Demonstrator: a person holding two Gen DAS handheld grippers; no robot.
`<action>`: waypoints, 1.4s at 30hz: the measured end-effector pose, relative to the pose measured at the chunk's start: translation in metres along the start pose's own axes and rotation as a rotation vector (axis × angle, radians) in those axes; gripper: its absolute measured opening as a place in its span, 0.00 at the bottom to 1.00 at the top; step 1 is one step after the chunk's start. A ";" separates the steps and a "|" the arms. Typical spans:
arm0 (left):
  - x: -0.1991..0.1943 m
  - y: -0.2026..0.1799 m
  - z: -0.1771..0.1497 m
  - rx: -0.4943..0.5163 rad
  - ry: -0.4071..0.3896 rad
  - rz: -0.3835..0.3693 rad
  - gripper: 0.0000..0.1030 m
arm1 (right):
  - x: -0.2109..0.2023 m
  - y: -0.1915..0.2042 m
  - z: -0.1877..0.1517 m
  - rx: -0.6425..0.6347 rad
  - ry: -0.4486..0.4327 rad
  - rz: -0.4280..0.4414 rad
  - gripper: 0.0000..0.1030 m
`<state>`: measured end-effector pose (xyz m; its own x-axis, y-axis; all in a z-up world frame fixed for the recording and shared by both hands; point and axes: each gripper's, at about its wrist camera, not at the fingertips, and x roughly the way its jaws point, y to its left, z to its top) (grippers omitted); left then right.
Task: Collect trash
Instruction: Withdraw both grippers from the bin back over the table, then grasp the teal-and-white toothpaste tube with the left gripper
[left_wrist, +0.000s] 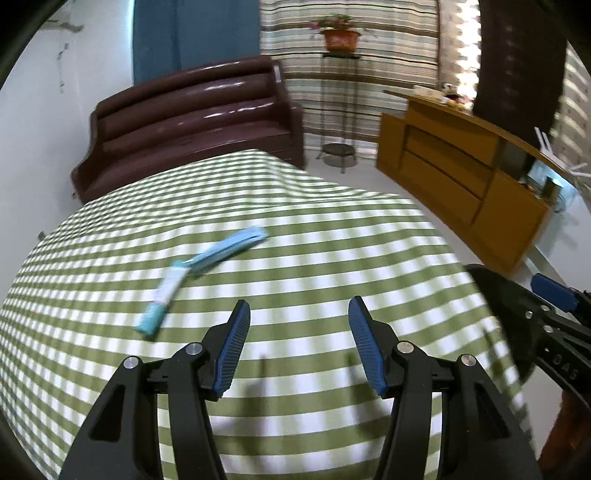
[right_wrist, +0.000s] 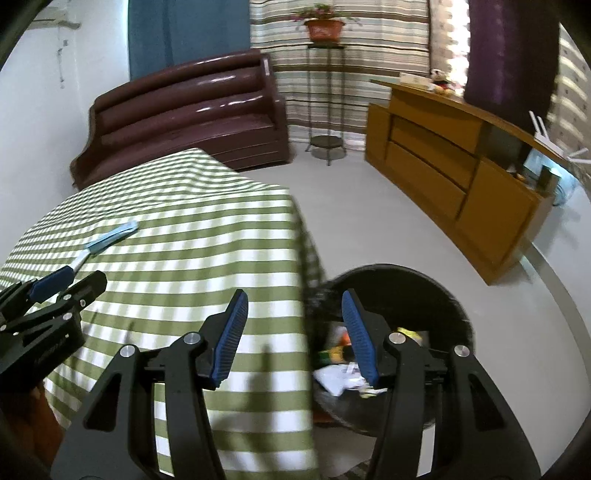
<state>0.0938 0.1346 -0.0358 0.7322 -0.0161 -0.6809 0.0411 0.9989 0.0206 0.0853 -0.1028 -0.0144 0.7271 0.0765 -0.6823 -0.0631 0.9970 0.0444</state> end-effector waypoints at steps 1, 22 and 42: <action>0.001 0.007 0.000 -0.007 0.002 0.011 0.53 | 0.001 0.006 0.000 -0.006 0.002 0.007 0.50; 0.051 0.116 0.009 -0.103 0.151 0.086 0.49 | 0.035 0.101 0.018 -0.127 0.045 0.130 0.51; 0.031 0.146 0.000 -0.078 0.104 0.086 0.13 | 0.051 0.163 0.028 -0.174 0.073 0.188 0.51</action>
<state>0.1228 0.2804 -0.0541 0.6564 0.0700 -0.7511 -0.0746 0.9968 0.0278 0.1317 0.0640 -0.0214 0.6406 0.2531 -0.7250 -0.3138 0.9480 0.0538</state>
